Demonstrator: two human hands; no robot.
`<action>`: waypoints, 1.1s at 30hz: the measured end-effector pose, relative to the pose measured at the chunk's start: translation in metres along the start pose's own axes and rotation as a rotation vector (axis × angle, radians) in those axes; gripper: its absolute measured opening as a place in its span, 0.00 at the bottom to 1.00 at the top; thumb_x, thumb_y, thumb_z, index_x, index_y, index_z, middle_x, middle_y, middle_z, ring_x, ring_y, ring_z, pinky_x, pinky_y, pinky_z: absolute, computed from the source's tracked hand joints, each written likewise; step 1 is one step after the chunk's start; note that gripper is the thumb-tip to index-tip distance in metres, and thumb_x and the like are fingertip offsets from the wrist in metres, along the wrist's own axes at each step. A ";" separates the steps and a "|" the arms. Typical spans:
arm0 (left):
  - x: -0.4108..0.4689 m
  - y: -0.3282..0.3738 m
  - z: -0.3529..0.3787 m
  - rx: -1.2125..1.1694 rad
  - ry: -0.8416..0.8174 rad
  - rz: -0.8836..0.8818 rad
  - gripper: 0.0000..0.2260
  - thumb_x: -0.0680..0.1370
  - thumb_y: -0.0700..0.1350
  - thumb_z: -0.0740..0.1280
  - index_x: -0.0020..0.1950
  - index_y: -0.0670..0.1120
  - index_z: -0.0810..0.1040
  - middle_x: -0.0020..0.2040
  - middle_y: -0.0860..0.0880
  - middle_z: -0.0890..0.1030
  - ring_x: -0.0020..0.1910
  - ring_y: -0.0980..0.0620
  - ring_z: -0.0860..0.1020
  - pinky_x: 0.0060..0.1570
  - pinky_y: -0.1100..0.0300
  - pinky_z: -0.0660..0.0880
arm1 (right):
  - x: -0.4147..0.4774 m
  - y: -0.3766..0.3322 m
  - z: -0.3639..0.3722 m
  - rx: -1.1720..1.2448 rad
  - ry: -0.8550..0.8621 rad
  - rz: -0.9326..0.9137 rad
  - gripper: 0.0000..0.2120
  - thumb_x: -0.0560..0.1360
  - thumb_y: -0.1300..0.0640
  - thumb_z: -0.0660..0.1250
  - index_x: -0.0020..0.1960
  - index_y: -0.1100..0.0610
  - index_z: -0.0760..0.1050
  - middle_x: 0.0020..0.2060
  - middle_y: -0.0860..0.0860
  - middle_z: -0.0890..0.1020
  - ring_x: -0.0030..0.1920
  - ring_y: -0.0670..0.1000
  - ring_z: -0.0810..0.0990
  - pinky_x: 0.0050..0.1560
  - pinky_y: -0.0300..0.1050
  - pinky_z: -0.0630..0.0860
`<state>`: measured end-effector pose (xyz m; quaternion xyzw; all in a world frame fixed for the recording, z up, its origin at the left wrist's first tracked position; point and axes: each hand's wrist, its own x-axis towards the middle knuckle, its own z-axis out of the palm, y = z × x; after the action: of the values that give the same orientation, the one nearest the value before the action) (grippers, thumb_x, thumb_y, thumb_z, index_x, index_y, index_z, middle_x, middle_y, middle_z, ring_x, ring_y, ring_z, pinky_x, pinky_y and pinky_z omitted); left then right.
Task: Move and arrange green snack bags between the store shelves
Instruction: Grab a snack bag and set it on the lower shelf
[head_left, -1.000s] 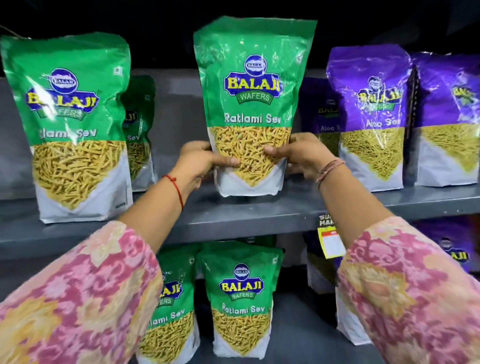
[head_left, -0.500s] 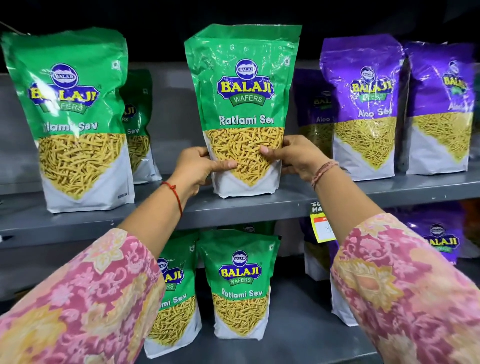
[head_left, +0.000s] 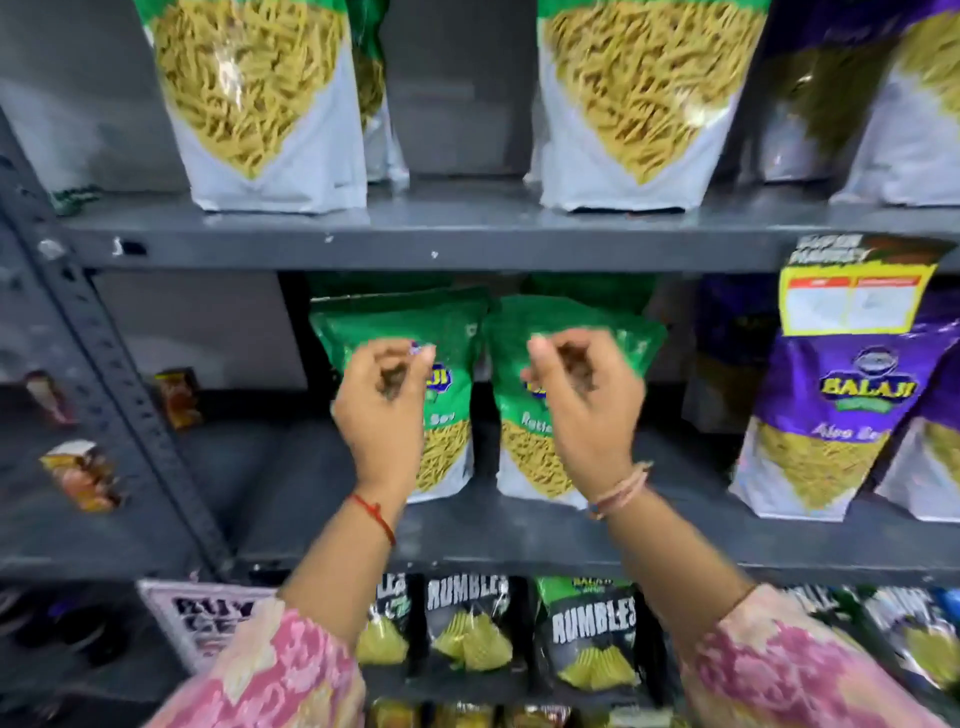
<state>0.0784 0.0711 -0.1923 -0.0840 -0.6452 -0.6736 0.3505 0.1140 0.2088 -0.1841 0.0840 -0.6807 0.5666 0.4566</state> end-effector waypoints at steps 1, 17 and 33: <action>-0.005 -0.024 -0.009 0.059 0.039 -0.089 0.07 0.68 0.39 0.71 0.43 0.46 0.75 0.39 0.41 0.80 0.34 0.54 0.76 0.38 0.69 0.74 | -0.015 0.019 0.010 -0.046 -0.097 0.132 0.04 0.72 0.56 0.68 0.42 0.49 0.75 0.35 0.53 0.81 0.37 0.53 0.82 0.40 0.46 0.79; 0.010 -0.174 -0.045 0.269 -0.366 -0.666 0.23 0.63 0.36 0.75 0.55 0.38 0.72 0.56 0.37 0.79 0.54 0.42 0.78 0.58 0.45 0.74 | -0.051 0.166 0.104 0.023 -0.347 1.073 0.21 0.62 0.73 0.73 0.52 0.65 0.71 0.60 0.65 0.77 0.58 0.60 0.77 0.60 0.54 0.74; 0.042 -0.166 -0.136 0.151 -0.476 -0.706 0.22 0.65 0.27 0.69 0.55 0.41 0.71 0.58 0.34 0.76 0.53 0.45 0.75 0.54 0.52 0.71 | -0.113 0.120 0.134 -0.091 -0.349 0.742 0.17 0.59 0.61 0.78 0.46 0.64 0.80 0.45 0.61 0.85 0.44 0.55 0.83 0.50 0.55 0.80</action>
<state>-0.0027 -0.0832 -0.3240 0.0146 -0.7447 -0.6650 -0.0548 0.0318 0.0914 -0.3406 -0.0926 -0.7564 0.6393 0.1026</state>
